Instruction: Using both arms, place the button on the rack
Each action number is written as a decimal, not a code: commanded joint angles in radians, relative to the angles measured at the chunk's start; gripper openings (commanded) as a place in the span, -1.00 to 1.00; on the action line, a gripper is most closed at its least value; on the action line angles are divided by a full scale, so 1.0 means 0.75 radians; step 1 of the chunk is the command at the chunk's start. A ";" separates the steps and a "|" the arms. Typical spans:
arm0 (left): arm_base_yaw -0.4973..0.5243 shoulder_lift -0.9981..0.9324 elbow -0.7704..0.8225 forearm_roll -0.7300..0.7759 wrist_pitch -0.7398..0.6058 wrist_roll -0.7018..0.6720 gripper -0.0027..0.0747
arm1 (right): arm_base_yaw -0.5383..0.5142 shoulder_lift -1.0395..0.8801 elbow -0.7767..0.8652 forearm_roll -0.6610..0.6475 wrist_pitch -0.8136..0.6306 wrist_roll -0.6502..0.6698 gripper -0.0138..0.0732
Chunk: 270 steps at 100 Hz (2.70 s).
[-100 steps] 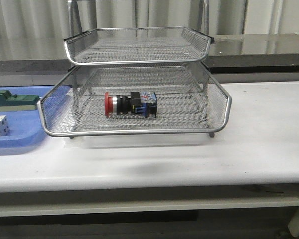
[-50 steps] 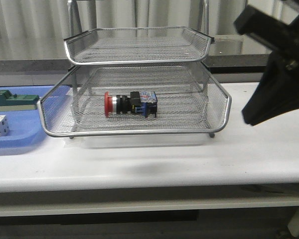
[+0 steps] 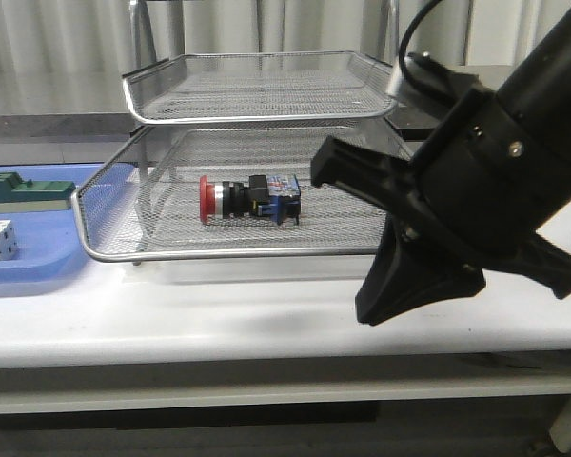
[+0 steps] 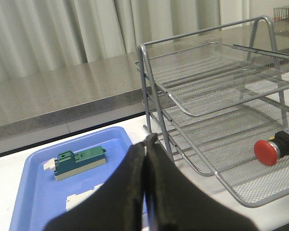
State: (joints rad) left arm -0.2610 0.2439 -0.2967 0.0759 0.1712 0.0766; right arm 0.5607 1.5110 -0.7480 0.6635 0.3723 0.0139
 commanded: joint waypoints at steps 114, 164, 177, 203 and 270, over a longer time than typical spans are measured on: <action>0.005 0.011 -0.038 -0.003 -0.117 -0.013 -0.99 | -0.046 0.411 -0.565 0.014 -0.204 -0.209 -0.84; 0.005 0.011 -0.038 -0.003 -0.117 -0.013 -0.99 | -0.165 0.417 -0.643 -0.040 -0.204 -0.209 -0.84; 0.005 0.011 -0.038 -0.003 -0.117 -0.013 -0.99 | -0.165 0.417 -0.643 -0.041 -0.158 -0.209 -0.84; 0.005 0.011 -0.038 -0.003 -0.117 -0.013 -0.99 | -0.165 0.387 -0.643 -0.062 -0.052 -0.209 -0.84; 0.005 0.011 -0.038 -0.003 -0.117 -0.013 -0.99 | -0.165 -0.139 -0.311 -0.350 0.021 -0.190 -0.82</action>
State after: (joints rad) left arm -0.2610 0.2439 -0.2967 0.0759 0.1712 0.0766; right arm 0.4432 1.5046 -0.9995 0.4210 0.4445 -0.1305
